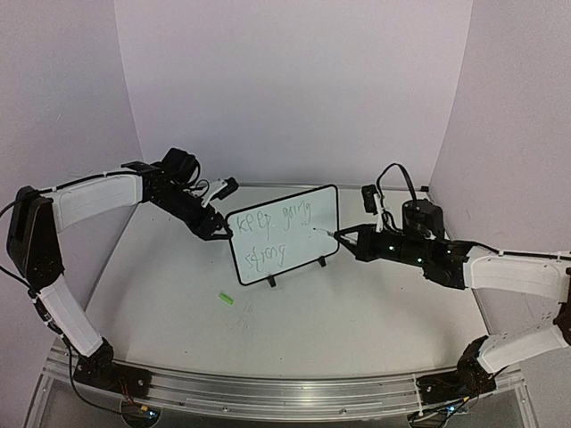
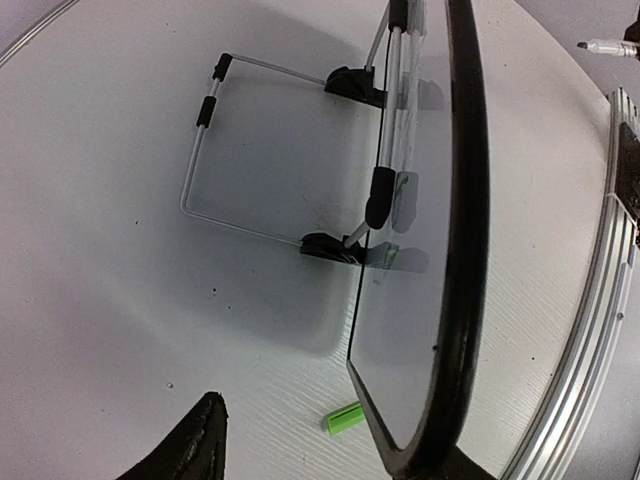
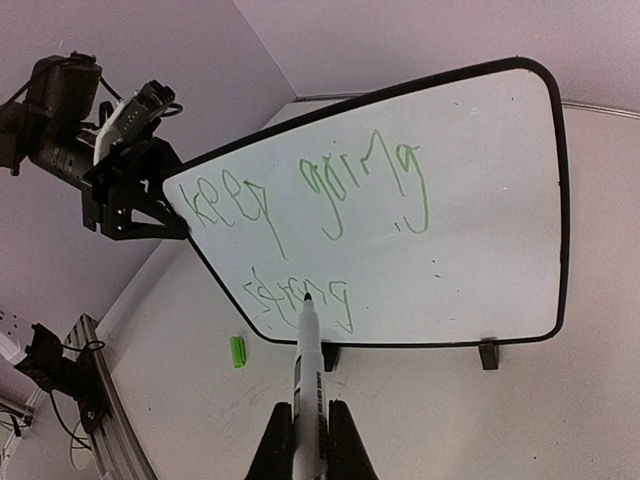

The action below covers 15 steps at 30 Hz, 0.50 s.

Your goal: Write a sentence on the whiteboard

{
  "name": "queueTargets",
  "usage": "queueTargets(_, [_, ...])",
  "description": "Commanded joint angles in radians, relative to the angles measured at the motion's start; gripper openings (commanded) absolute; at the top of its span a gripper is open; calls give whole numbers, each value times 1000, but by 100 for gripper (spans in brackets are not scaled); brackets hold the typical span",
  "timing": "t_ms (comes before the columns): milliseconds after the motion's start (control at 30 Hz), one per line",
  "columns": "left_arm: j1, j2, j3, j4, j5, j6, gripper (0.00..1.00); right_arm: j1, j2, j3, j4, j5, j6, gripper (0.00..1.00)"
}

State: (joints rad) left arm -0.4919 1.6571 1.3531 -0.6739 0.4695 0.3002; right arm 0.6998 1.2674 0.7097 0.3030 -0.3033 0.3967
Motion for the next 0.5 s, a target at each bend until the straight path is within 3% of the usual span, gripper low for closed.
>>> queueTargets(0, [0, -71, -4, 4, -49, -24, 67, 1, -59, -23, 16, -6, -20, 0])
queueTargets(67, [0, -95, -9, 1, -55, -38, 83, 2, -77, -30, 15, -2, -21, 0])
queueTargets(100, [0, -112, -18, 8, -55, -51, 86, 2, -85, -34, 15, -1, -22, 0])
queueTargets(467, [0, -296, -199, 174, -28, -195, 95, 2, -109, -30, 6, 1, -32, 0])
